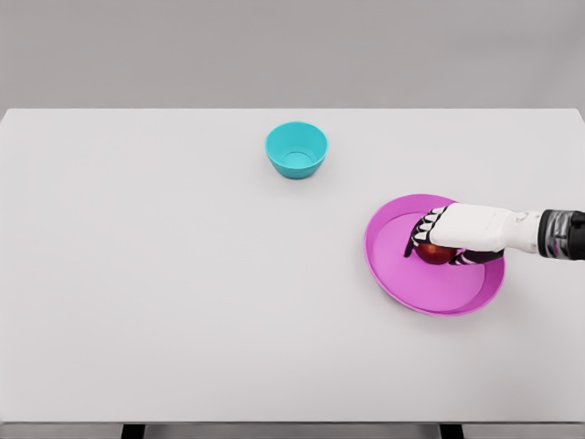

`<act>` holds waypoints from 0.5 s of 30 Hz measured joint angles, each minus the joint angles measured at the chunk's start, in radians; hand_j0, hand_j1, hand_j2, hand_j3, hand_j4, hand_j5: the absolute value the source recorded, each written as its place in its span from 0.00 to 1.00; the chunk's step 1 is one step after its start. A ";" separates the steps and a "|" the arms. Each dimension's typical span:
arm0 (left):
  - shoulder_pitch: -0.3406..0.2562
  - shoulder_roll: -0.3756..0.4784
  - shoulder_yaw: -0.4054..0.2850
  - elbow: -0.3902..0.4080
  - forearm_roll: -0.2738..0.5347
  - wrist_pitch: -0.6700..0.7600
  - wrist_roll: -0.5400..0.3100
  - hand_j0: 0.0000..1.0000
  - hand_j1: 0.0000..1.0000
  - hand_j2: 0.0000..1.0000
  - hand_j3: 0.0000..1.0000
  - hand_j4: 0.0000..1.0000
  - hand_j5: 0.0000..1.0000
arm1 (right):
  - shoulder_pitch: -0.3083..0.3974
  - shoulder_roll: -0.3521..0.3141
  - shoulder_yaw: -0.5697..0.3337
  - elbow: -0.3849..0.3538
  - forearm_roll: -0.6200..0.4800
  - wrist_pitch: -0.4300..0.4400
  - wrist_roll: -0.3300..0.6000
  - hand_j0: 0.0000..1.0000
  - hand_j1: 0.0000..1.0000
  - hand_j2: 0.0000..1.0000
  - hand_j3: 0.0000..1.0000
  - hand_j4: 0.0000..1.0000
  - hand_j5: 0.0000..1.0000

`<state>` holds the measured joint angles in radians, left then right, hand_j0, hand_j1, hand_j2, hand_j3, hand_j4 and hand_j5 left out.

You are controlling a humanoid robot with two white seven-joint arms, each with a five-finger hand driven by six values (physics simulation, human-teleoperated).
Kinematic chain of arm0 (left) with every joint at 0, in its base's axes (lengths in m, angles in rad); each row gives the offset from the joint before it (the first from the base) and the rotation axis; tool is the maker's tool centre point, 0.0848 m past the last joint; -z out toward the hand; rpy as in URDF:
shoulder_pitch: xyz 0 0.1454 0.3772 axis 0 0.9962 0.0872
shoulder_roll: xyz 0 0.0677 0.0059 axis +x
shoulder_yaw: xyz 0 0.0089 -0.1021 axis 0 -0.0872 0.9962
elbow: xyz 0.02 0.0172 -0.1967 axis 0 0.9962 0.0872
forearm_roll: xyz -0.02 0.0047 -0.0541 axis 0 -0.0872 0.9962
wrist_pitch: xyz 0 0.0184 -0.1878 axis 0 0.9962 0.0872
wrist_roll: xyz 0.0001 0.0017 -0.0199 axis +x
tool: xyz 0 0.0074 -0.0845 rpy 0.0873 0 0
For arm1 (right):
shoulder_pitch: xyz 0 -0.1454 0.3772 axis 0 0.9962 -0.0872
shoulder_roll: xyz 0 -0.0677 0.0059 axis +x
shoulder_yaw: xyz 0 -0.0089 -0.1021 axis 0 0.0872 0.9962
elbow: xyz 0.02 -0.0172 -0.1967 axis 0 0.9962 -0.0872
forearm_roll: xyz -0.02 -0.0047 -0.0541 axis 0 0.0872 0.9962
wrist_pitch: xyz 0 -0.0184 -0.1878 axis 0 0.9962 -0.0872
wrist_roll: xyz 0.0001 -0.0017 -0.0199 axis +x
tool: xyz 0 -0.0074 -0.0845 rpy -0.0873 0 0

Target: Put the apple from the pink plate into the blue bowl with your right arm

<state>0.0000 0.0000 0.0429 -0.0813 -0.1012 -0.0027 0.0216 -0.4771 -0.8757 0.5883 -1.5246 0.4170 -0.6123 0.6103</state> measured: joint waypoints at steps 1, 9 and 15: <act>0.000 0.000 0.000 0.000 0.000 0.000 0.000 1.00 1.00 1.00 1.00 1.00 1.00 | -0.005 0.000 0.000 -0.001 0.001 0.000 0.000 0.57 0.57 0.57 0.57 0.57 0.57; 0.000 0.000 0.000 0.000 0.000 0.000 0.000 1.00 1.00 1.00 1.00 1.00 1.00 | -0.023 0.000 -0.003 -0.002 0.003 -0.001 0.001 0.55 0.55 0.55 0.55 0.55 0.55; 0.000 0.000 0.000 0.000 0.000 0.000 0.000 1.00 1.00 1.00 1.00 1.00 1.00 | -0.054 0.006 -0.005 0.003 0.003 -0.001 0.001 0.46 0.46 0.46 0.46 0.46 0.46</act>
<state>0.0000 0.0000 0.0429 -0.0812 -0.1012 -0.0028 0.0216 -0.5307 -0.8693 0.5837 -1.5212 0.4195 -0.6135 0.6111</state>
